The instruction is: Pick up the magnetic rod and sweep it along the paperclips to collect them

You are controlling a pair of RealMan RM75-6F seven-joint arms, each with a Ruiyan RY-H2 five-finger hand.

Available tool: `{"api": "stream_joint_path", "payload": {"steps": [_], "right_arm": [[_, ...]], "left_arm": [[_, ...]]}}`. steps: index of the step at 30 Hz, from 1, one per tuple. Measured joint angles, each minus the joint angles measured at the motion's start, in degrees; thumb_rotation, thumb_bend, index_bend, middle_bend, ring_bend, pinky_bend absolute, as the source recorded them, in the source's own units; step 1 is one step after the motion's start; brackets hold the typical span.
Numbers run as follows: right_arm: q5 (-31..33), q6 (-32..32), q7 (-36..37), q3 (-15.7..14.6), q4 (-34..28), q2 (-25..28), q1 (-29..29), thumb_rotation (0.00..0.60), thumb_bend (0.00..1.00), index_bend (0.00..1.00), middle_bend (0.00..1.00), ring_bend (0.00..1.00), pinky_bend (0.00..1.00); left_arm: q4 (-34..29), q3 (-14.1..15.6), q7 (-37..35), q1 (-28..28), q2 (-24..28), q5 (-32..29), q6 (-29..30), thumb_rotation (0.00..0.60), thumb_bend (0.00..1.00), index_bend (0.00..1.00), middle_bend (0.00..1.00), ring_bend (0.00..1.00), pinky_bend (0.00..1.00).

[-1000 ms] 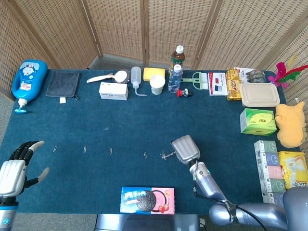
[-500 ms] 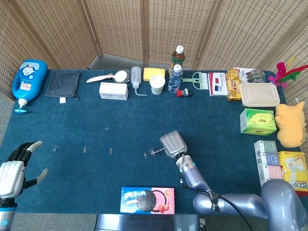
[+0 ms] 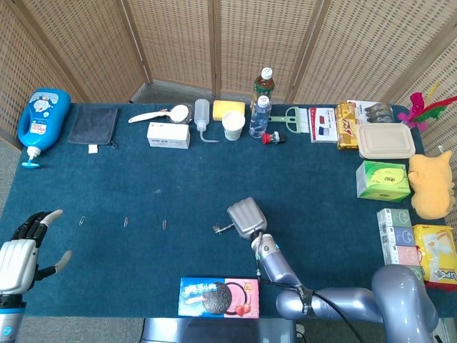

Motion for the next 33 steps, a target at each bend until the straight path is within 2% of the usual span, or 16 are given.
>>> {"api": "stream_joint_path", "payload": {"steps": [6,10,18,24,27,33], "right_arm": [[1.1,0.6,-0.8,0.2,1.0,-1.0,0.8,0.600,0.51,0.70,0.85,0.99,0.89],[0.8,1.4,-0.6,0.8,0.2,0.3,0.8,0.600,0.51,0.70,0.85,0.99,0.89],[0.3,4.8,1.1,2.6,-4.9,7.9,-0.9,0.600,0.51,0.70,0.85,0.99,0.89],[0.4,7.0,4.0,4.0,-6.3,12.4,-2.7,0.600,0.51,0.70,0.85,0.99,0.89],[0.7,7.0,5.8,4.5,-5.7,14.4,-3.6,0.600,0.51,0.69,0.85,0.99,0.89],[2.5,5.4,7.1,4.9,-1.7,14.8,-3.8,0.600,0.51,0.69,0.85,0.98,0.89]], "left_arm": [[0.4,0.0,-0.3,0.0,0.0,-0.1,0.0,0.600,0.43,0.15,0.19,0.12,0.19],[0.7,0.0,-0.6,0.1,0.1,-0.3,-0.1,0.600,0.43,0.14,0.19,0.12,0.19],[0.5,-0.1,-0.3,-0.2,-0.3,-0.1,-0.5,0.600,0.43,0.14,0.19,0.12,0.19],[0.0,0.1,0.4,-0.4,-0.6,0.4,-0.8,0.600,0.43,0.14,0.19,0.12,0.19],[-0.4,0.2,0.7,-0.4,-0.7,0.5,-0.6,0.600,0.43,0.14,0.19,0.12,0.19],[-0.7,0.3,1.0,-0.1,-0.4,0.6,-0.4,0.600,0.43,0.14,0.19,0.12,0.19]]}}
